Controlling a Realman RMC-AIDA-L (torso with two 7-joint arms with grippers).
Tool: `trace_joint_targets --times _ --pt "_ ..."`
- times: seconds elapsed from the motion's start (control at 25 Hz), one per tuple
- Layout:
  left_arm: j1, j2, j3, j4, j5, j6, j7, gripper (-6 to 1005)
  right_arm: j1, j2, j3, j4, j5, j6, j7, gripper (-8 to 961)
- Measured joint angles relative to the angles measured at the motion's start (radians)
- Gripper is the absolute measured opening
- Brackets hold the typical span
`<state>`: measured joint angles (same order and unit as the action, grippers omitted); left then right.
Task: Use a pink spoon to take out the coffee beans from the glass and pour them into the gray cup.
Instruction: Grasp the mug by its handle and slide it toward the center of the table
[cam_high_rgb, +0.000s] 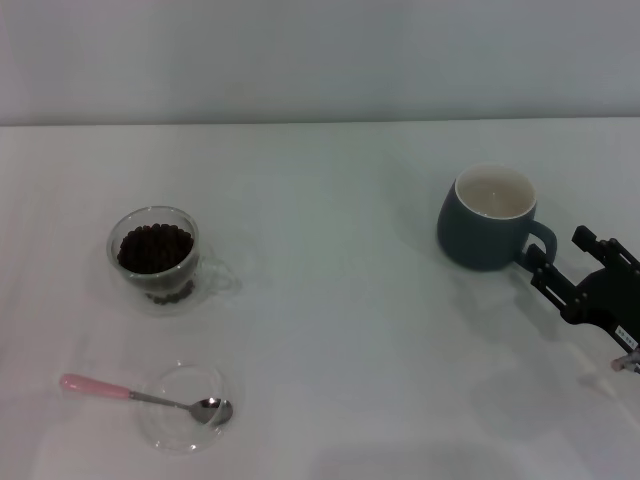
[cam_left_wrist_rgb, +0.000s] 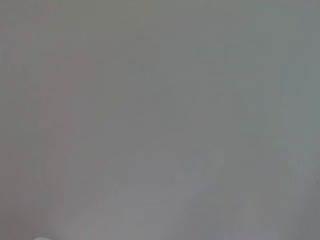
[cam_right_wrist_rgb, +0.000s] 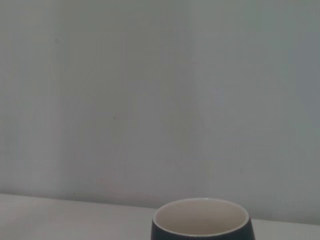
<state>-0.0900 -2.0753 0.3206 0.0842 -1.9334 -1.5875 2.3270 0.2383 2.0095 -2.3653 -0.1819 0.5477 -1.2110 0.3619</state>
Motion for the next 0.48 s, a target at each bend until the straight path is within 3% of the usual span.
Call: trace_joint_targets --times 0.48 --pt "-0.01 0.0 -0.002 -0.003 0.002 0.003 0.001 772 0.045 0.002 0.019 -0.01 0.011 0.13 -0.015 724"
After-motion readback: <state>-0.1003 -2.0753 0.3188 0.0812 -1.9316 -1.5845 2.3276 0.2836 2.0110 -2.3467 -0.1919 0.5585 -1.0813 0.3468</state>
